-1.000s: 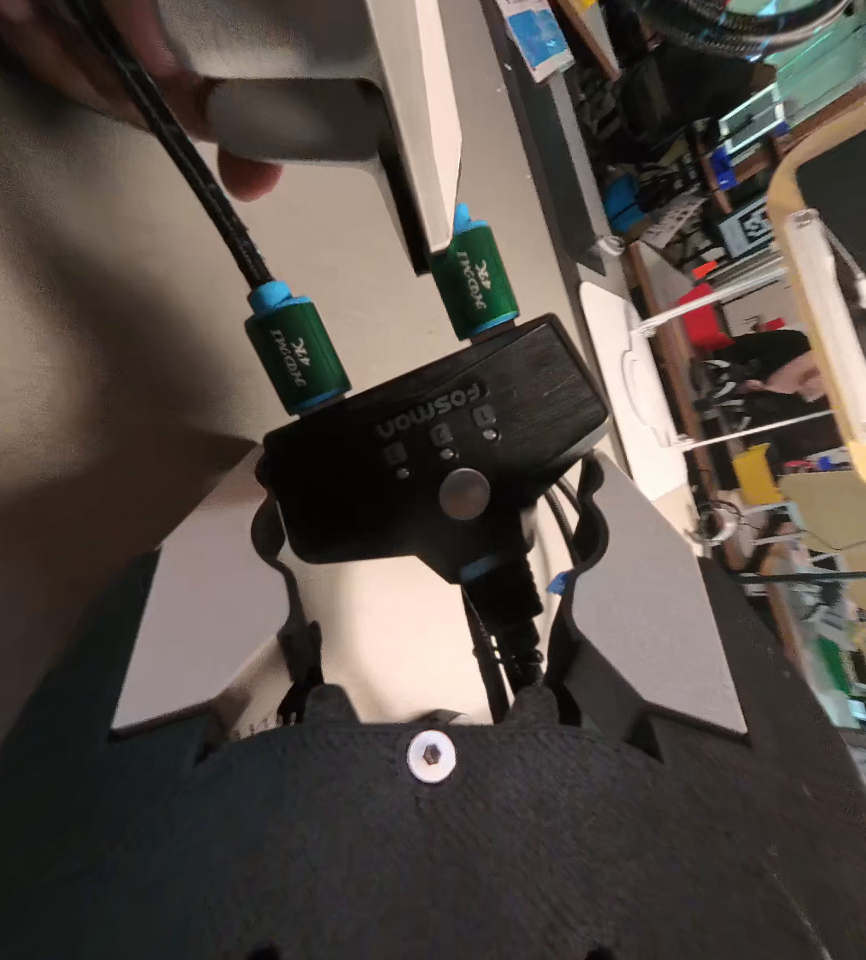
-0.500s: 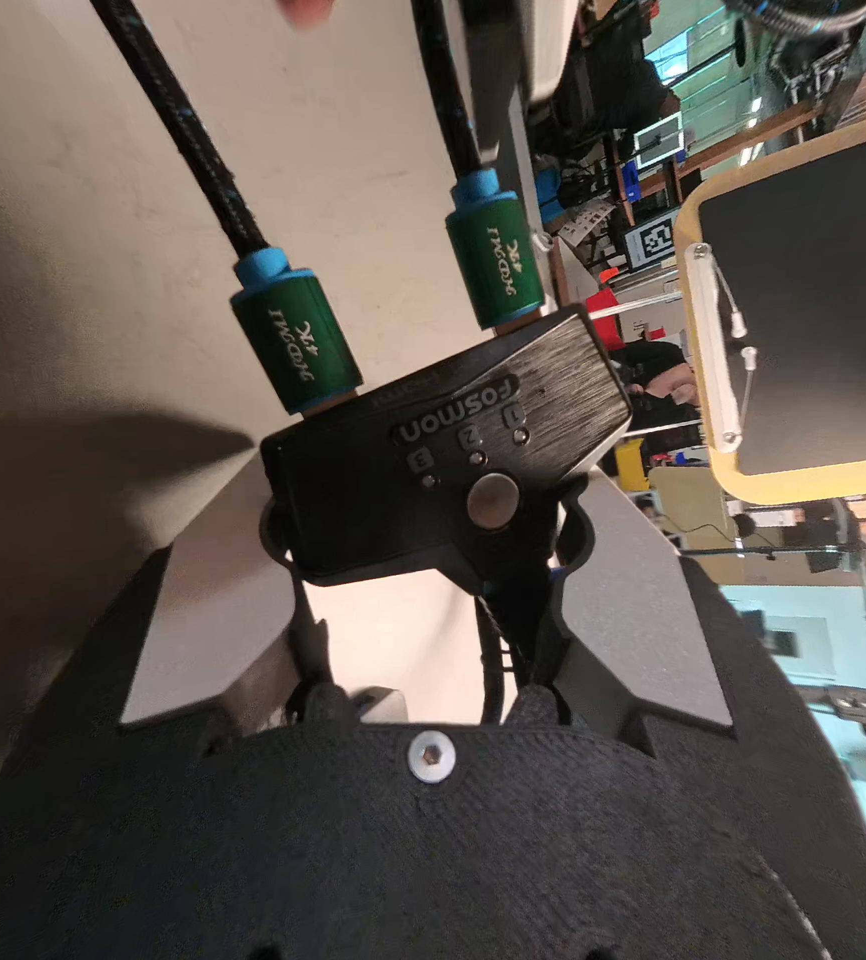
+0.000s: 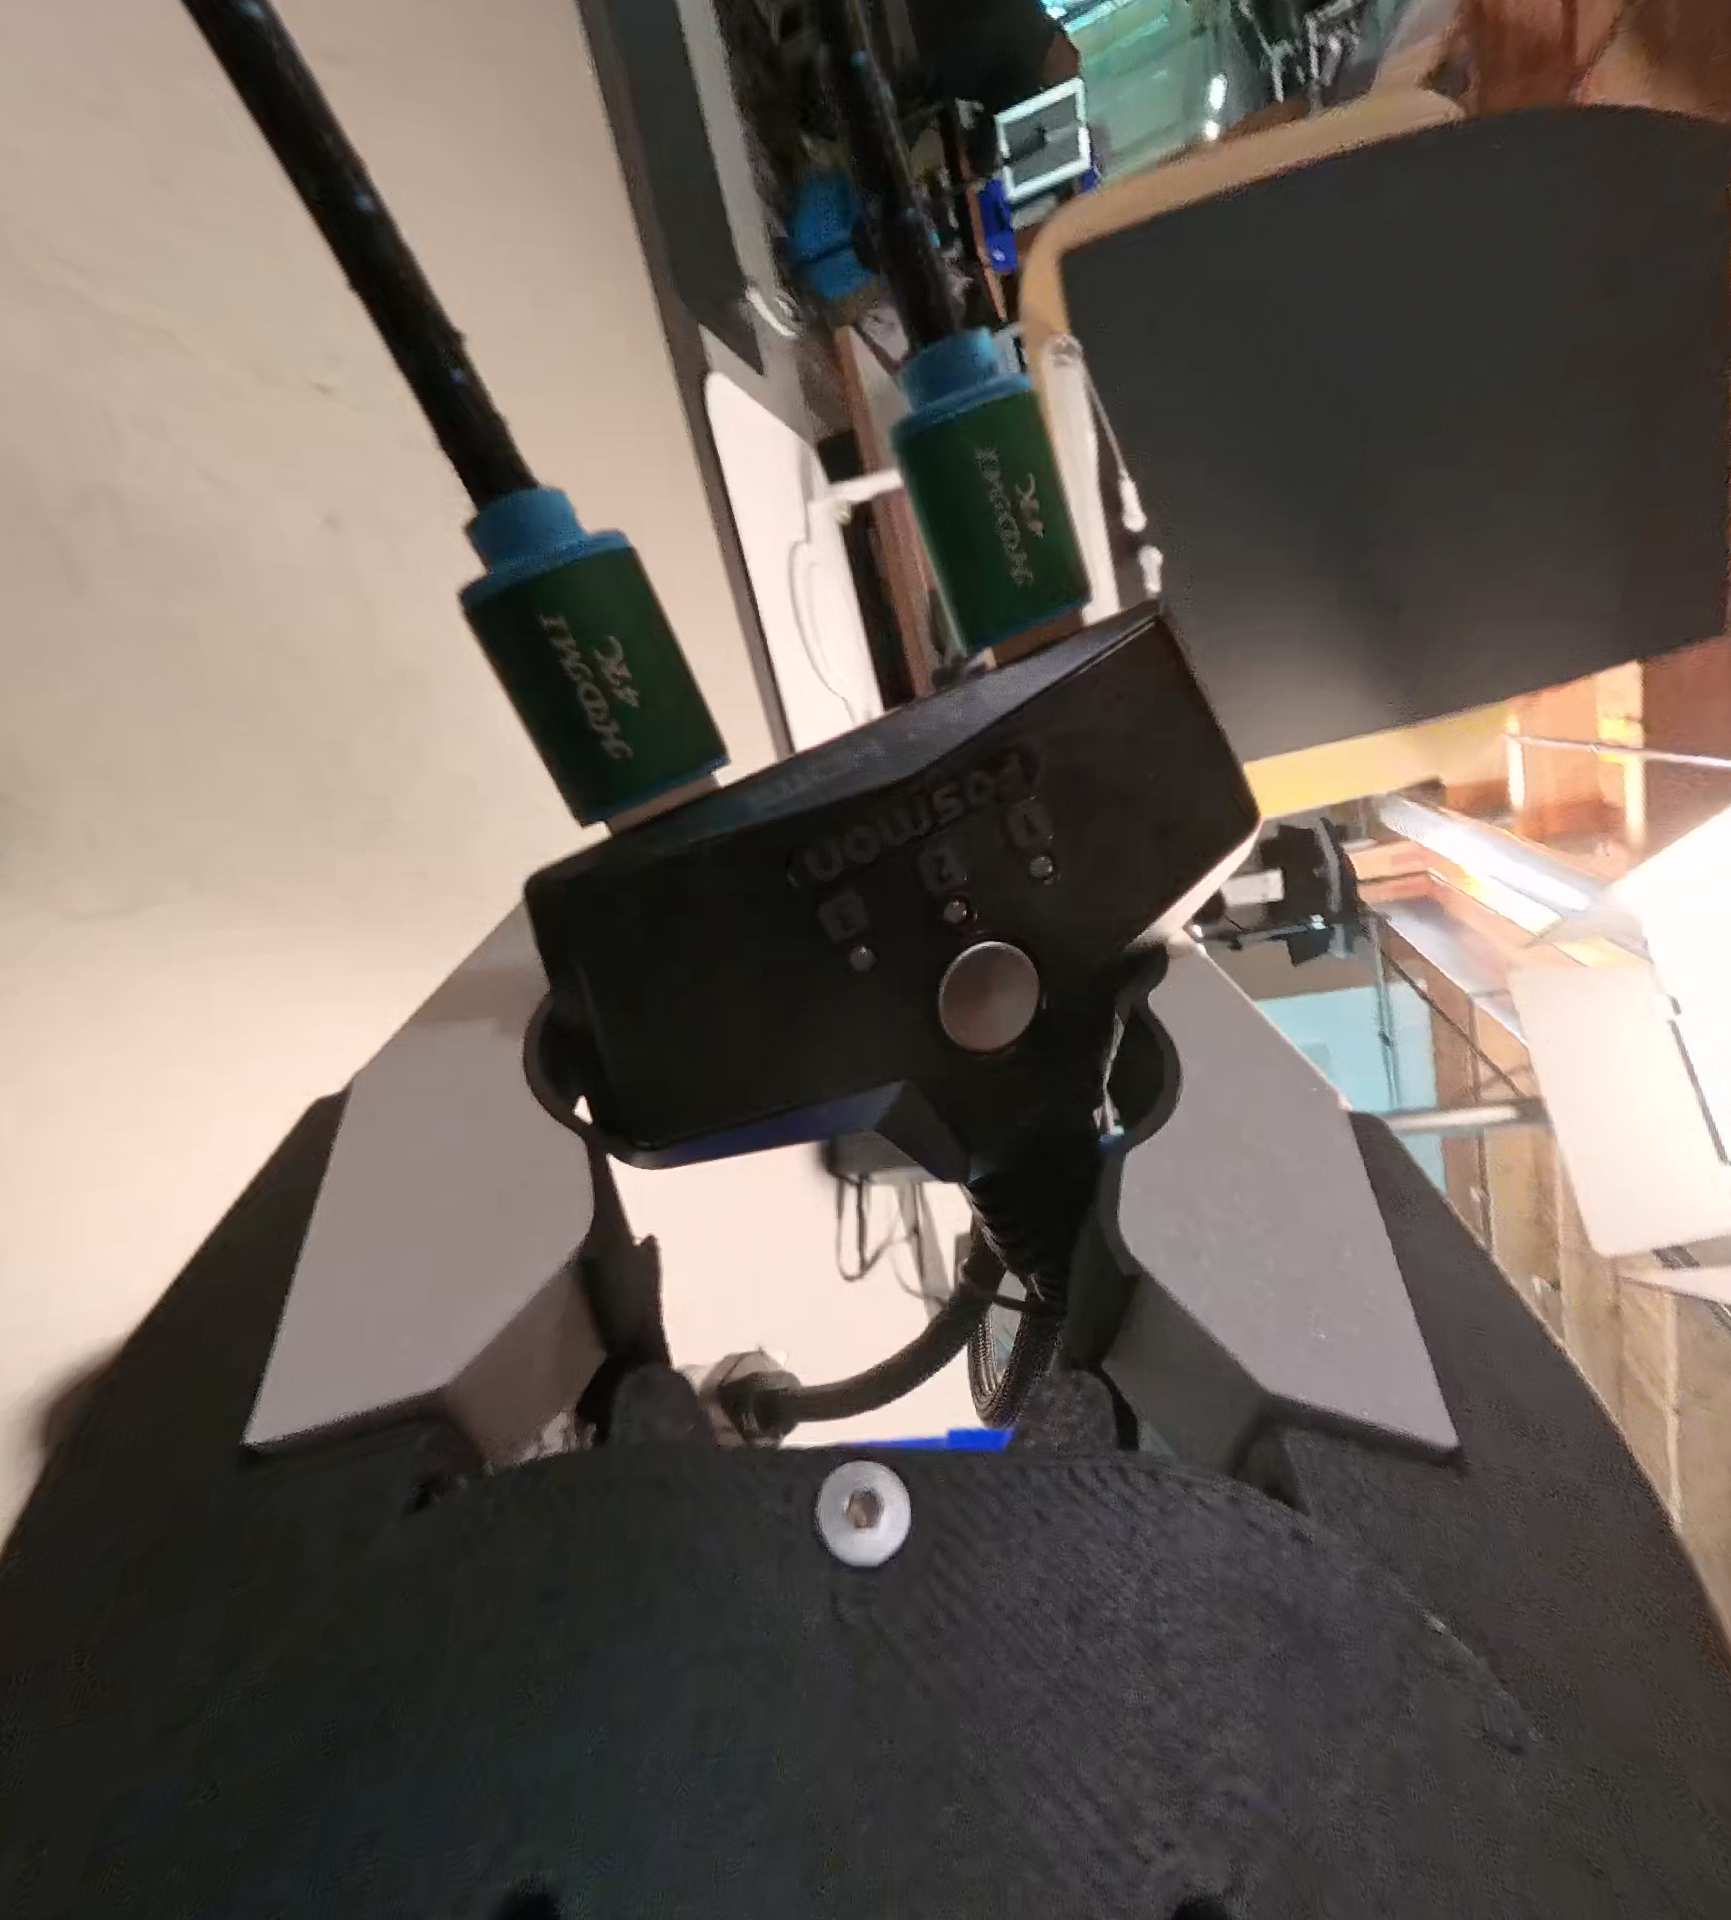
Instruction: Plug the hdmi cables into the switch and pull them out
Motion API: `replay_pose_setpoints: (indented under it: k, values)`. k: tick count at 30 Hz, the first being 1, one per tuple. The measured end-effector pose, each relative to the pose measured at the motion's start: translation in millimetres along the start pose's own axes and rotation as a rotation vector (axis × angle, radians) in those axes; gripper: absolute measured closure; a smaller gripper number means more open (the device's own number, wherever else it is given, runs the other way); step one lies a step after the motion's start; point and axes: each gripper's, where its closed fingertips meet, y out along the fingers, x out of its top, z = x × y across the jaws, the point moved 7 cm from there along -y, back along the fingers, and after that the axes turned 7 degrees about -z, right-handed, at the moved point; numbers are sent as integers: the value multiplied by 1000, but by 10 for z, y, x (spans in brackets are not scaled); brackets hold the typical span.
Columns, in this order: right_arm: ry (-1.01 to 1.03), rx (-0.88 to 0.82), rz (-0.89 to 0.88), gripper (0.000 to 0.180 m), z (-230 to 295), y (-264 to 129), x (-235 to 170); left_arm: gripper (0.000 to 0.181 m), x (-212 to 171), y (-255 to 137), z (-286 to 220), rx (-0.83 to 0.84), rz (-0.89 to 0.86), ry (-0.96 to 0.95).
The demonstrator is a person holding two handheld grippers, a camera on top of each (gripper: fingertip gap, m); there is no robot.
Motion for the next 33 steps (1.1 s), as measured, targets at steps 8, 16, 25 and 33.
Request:
replay_pose_setpoints:
  k: [8,16,25,33]
  values:
    - [138,-130,124,77,-721,-586,-192,151,63,-246,442,89,-173,-212]
    - [569,-176,290,77,-1191,-1382,-877,152,-267,41,185,32,14,-137]
    - [1062,-221,335,78,-1081,-1899,-1715,152,-455,179,25,-21,88,-118]
    - [1144,-145,675,77,-831,-1874,-2321,152,-576,247,-51,-45,143,-97]
